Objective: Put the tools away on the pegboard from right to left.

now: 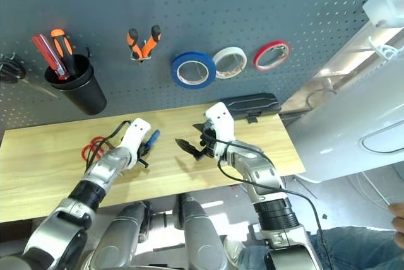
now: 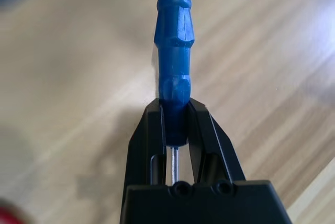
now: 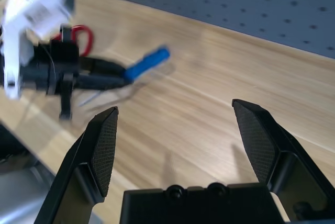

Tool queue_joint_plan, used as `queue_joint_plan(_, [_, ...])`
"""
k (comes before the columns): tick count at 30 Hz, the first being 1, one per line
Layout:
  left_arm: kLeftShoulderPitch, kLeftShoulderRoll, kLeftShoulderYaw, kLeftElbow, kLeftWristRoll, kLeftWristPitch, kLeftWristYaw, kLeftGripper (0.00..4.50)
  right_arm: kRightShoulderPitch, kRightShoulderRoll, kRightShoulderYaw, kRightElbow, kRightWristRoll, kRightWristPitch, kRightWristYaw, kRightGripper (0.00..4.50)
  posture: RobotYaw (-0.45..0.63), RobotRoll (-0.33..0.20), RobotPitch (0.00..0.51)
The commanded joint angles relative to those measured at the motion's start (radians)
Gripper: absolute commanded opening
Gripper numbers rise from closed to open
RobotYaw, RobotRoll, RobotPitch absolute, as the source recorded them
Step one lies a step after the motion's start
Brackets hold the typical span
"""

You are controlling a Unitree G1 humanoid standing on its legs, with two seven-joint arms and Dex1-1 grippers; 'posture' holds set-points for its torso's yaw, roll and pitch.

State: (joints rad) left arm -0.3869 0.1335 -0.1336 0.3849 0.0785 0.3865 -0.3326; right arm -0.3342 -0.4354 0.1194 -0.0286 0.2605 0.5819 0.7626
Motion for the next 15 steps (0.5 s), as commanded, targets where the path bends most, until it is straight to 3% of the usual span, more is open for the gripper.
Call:
queue_joint_plan(1, [0.074, 0.043, 0.025, -0.187, -0.038, -0.059, -0.039, 0.46, 0.011, -0.054, 0.043, -0.038, 0.019, 0.026, 0.087, 4.5, -0.02, 0.0, 0.259])
queue_joint_plan(6, [0.178, 0.114, 0.062, -0.461, -0.137, -0.196, -0.14, 0.46, -0.014, -0.111, 0.06, -0.05, 0.011, -0.006, 0.146, 4.5, -0.01, 0.0, 0.256])
queue_joint_plan(9, [0.251, 0.174, 0.068, -0.537, -0.157, -0.338, -0.206, 0.46, -0.051, -0.106, 0.058, -0.056, 0.021, -0.006, 0.155, 4.5, -0.01, 0.0, 0.254])
queue_joint_plan(15, [0.316, 0.192, 0.125, -0.665, -0.202, -0.513, -0.198, 0.46, -0.099, -0.074, 0.059, -0.083, 0.041, 0.013, 0.15, 4.5, -0.01, 0.0, 0.254])
